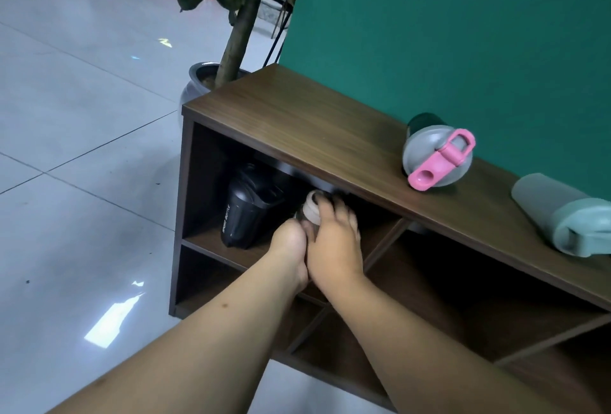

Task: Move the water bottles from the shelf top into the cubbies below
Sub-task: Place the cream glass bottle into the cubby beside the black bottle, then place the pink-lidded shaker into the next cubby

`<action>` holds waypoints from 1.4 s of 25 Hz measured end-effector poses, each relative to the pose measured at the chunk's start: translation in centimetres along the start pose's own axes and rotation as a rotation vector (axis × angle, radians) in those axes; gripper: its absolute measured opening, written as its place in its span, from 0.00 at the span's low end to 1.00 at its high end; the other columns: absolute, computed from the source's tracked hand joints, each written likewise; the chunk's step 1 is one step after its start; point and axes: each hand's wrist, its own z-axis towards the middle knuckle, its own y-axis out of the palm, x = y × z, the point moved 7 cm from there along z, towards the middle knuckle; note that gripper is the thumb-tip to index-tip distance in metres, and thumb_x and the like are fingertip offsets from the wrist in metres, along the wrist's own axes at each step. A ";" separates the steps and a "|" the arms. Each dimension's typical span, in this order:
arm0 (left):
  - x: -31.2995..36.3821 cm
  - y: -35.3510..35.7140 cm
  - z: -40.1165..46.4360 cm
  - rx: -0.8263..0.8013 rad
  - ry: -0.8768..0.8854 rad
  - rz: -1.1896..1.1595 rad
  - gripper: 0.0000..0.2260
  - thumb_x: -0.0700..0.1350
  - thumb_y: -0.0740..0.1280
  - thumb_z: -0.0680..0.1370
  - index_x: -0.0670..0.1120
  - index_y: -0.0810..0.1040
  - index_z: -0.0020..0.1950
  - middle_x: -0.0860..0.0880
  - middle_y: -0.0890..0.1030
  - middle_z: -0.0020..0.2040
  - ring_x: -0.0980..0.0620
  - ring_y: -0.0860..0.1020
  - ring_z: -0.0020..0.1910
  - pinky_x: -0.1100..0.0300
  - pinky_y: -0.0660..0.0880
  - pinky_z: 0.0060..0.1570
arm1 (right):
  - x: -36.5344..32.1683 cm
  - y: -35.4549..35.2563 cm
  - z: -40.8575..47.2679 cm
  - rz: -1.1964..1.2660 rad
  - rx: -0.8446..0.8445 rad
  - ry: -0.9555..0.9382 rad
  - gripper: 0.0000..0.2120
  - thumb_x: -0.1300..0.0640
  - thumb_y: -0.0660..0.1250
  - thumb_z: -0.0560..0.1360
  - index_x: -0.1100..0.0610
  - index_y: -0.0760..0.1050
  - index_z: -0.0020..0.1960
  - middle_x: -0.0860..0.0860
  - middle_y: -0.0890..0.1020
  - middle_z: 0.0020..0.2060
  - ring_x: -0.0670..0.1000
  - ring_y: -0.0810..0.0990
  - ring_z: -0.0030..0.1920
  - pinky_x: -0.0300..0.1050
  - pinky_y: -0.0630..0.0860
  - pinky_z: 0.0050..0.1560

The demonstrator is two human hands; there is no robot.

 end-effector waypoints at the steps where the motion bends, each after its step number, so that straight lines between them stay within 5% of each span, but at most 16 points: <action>1: 0.5 0.8 -1.1 -0.016 0.031 0.025 0.16 0.51 0.64 0.83 0.43 0.87 0.60 0.42 0.89 0.52 0.42 0.86 0.52 0.49 0.81 0.50 | -0.6 -1.6 -1.5 0.051 0.019 -0.052 0.23 0.55 0.63 0.80 0.48 0.69 0.74 0.52 0.74 0.70 0.55 0.70 0.69 0.53 0.70 0.68; 6: 3.0 4.6 -9.0 -0.079 0.252 0.246 0.17 0.51 0.64 0.83 0.45 0.78 0.37 0.45 0.82 0.39 0.45 0.81 0.40 0.54 0.78 0.40 | -1.3 -13.7 -5.5 0.061 0.315 -0.274 0.12 0.55 0.66 0.77 0.51 0.81 0.58 0.48 0.84 0.50 0.51 0.81 0.52 0.49 0.79 0.52; 9: 4.1 6.5 -13.3 -0.170 0.369 0.275 0.20 0.56 0.64 0.85 0.45 0.80 0.40 0.45 0.80 0.40 0.45 0.79 0.39 0.53 0.79 0.38 | 0.1 -19.9 -3.5 -0.117 0.458 -0.269 0.15 0.54 0.70 0.74 0.53 0.80 0.61 0.54 0.81 0.57 0.57 0.77 0.57 0.53 0.75 0.56; 14: 5.5 9.3 -14.7 -0.243 0.450 0.250 0.20 0.58 0.62 0.86 0.44 0.83 0.48 0.44 0.83 0.46 0.44 0.81 0.46 0.52 0.80 0.43 | 3.1 -20.8 4.0 -0.522 0.089 -0.148 0.33 0.49 0.70 0.71 0.43 0.65 0.75 0.56 0.64 0.77 0.62 0.61 0.75 0.64 0.62 0.72; 17: 5.6 11.1 -13.8 -0.250 0.448 0.224 0.20 0.58 0.61 0.86 0.44 0.83 0.47 0.45 0.84 0.44 0.46 0.81 0.44 0.53 0.80 0.41 | 4.4 -19.0 6.8 -0.728 -0.134 -0.201 0.45 0.56 0.71 0.69 0.37 0.53 0.79 0.57 0.48 0.82 0.64 0.45 0.81 0.71 0.49 0.76; 19: 5.5 12.3 -13.0 -0.255 0.436 0.221 0.20 0.57 0.61 0.87 0.44 0.82 0.47 0.46 0.84 0.41 0.47 0.81 0.41 0.54 0.80 0.39 | 4.9 -18.3 7.9 -0.858 -0.147 -0.260 0.49 0.60 0.72 0.68 0.37 0.51 0.79 0.57 0.47 0.82 0.64 0.46 0.81 0.73 0.51 0.74; 21: 5.4 13.3 -12.3 -0.268 0.433 0.214 0.20 0.57 0.61 0.87 0.44 0.82 0.47 0.46 0.84 0.39 0.48 0.81 0.39 0.55 0.80 0.38 | 4.9 -17.9 8.2 -0.929 -0.083 -0.329 0.43 0.58 0.74 0.69 0.40 0.56 0.77 0.59 0.57 0.79 0.64 0.57 0.77 0.69 0.60 0.70; 26: 4.2 14.7 -11.8 -0.306 0.447 0.182 0.19 0.56 0.60 0.87 0.45 0.82 0.47 0.50 0.86 0.33 0.49 0.81 0.39 0.57 0.80 0.38 | 5.6 -18.8 7.4 -0.800 0.048 -0.343 0.34 0.54 0.72 0.72 0.45 0.62 0.74 0.58 0.70 0.70 0.61 0.70 0.65 0.59 0.70 0.61; 31: 1.7 13.5 -14.5 -0.257 0.395 0.178 0.18 0.57 0.62 0.86 0.43 0.81 0.61 0.40 0.84 0.58 0.42 0.85 0.52 0.47 0.85 0.47 | 3.6 -25.1 1.7 -0.429 0.204 -0.254 0.35 0.53 0.72 0.69 0.46 0.66 0.74 0.57 0.72 0.69 0.61 0.71 0.63 0.58 0.72 0.62; 35: -0.3 11.3 -17.4 -0.376 0.330 -0.008 0.22 0.64 0.65 0.82 0.56 0.76 0.72 0.41 0.75 0.70 0.32 0.81 0.64 0.37 0.86 0.48 | 0.1 -30.5 -6.1 -0.165 0.259 -0.241 0.33 0.52 0.72 0.67 0.43 0.68 0.70 0.51 0.75 0.63 0.57 0.72 0.58 0.54 0.73 0.60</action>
